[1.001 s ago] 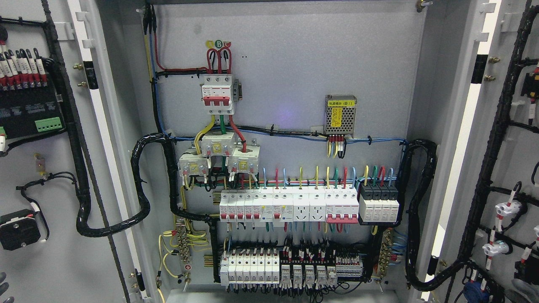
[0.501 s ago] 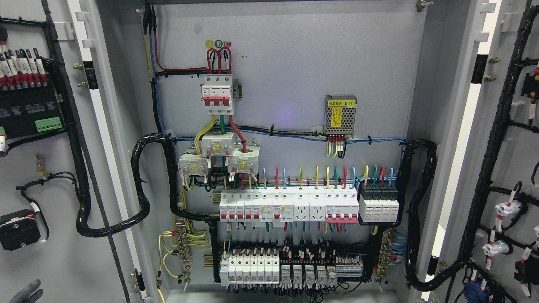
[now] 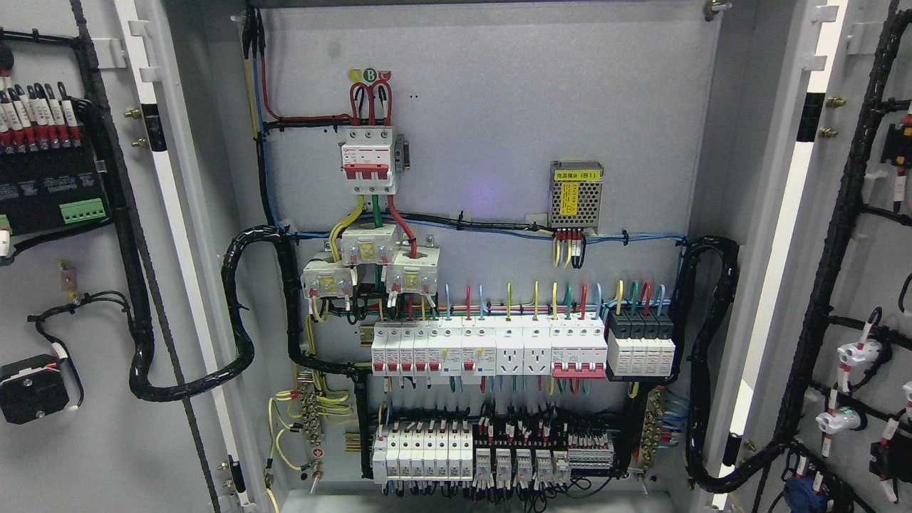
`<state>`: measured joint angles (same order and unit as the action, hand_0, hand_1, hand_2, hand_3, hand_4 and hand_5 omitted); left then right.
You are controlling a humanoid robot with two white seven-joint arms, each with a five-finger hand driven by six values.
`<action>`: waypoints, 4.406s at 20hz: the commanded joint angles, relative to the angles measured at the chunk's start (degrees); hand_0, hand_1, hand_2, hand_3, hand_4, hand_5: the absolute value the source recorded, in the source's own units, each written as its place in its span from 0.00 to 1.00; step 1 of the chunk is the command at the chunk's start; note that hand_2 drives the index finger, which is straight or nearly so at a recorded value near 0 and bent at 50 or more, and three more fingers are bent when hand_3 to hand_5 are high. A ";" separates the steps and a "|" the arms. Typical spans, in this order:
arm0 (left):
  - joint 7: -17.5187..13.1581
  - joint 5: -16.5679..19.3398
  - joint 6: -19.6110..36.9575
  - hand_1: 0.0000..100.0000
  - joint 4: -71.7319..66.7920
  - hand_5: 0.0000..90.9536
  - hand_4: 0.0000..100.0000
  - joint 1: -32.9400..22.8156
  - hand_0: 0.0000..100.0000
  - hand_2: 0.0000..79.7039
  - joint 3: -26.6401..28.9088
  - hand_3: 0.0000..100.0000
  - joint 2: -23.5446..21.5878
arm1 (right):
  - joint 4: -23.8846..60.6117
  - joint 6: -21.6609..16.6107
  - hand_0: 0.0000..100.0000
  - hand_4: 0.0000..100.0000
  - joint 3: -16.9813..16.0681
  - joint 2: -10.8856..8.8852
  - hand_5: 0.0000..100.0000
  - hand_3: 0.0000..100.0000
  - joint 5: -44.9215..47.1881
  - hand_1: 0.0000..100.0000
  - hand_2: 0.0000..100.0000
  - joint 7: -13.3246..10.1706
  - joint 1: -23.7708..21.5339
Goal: Open door with both hands
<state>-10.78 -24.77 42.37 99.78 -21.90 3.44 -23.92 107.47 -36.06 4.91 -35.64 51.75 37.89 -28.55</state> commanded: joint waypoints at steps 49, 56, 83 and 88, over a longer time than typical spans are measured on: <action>-2.05 12.12 -17.99 0.00 -89.76 0.00 0.04 10.47 0.00 0.00 -15.31 0.00 20.40 | -71.15 0.82 0.00 0.00 7.83 26.76 0.00 0.00 -12.91 0.00 0.00 -11.61 -8.11; -2.14 12.12 -34.53 0.00 -94.76 0.00 0.04 13.38 0.00 0.00 -13.02 0.00 22.16 | -95.48 2.57 0.00 0.00 7.22 31.41 0.00 0.00 -14.40 0.00 0.00 -11.88 3.57; 1.82 20.38 -42.28 0.00 -98.72 0.00 0.04 15.31 0.00 0.00 -8.89 0.00 24.62 | -102.63 29.12 0.00 0.00 7.22 34.22 0.00 0.00 -30.22 0.00 0.00 -36.05 11.40; 1.38 19.42 -42.28 0.00 -98.72 0.00 0.04 16.01 0.00 0.00 -7.75 0.00 24.62 | -102.55 29.29 0.00 0.00 6.96 34.75 0.00 0.00 -30.13 0.00 0.00 -36.14 12.55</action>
<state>-8.81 -5.02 -0.11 1.01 -6.43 -6.36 -0.28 7.11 -6.99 12.15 -2.47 22.12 1.84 -17.36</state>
